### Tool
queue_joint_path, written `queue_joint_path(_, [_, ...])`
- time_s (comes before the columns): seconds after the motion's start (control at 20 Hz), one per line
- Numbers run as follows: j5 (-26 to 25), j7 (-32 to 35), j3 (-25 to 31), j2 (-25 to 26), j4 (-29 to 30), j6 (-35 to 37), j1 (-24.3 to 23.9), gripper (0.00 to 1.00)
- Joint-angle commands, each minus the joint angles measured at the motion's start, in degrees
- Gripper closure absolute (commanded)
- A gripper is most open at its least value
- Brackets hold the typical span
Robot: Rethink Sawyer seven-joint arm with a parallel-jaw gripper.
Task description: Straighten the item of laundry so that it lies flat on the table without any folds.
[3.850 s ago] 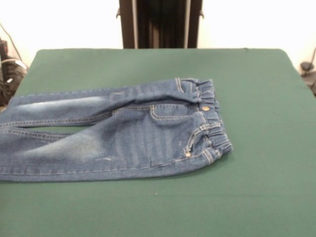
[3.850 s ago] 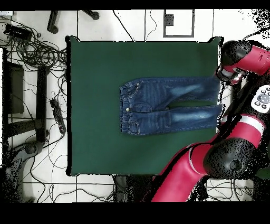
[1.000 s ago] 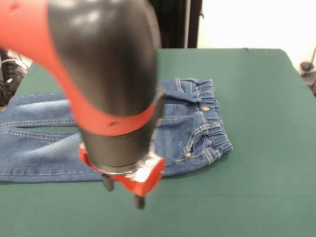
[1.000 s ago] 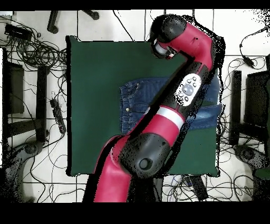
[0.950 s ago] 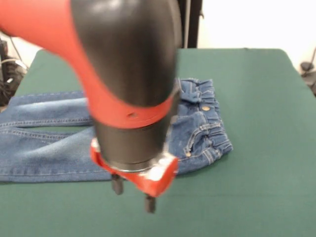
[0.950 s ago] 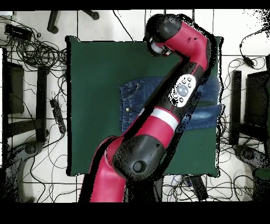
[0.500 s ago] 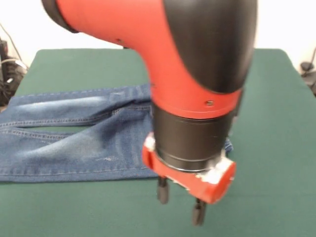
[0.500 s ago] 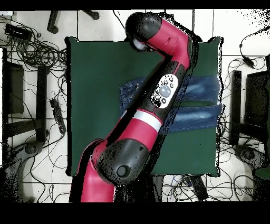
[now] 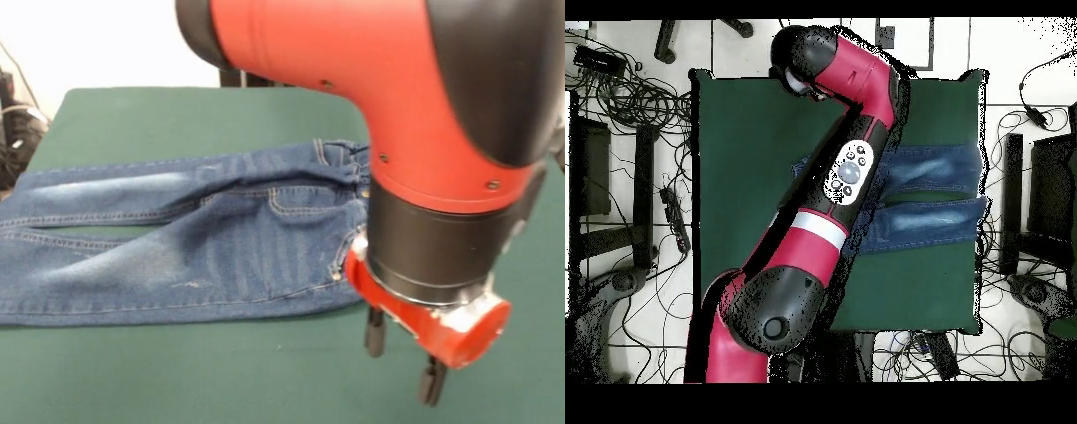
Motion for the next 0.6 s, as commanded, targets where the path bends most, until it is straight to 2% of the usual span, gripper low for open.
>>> queue_joint_path(0.05, [-1.66, 20.80, 5.42, 4.38, -0.08, 8.92, 3.00, 0.00])
queue_joint_path(0.3, [-1.47, 26.29, 2.55, 5.16, -4.11, 14.41, 2.52, 0.00])
queue_joint_path(0.6, [0.12, 34.03, -5.80, 7.96, -11.42, 26.11, -0.79, 0.00])
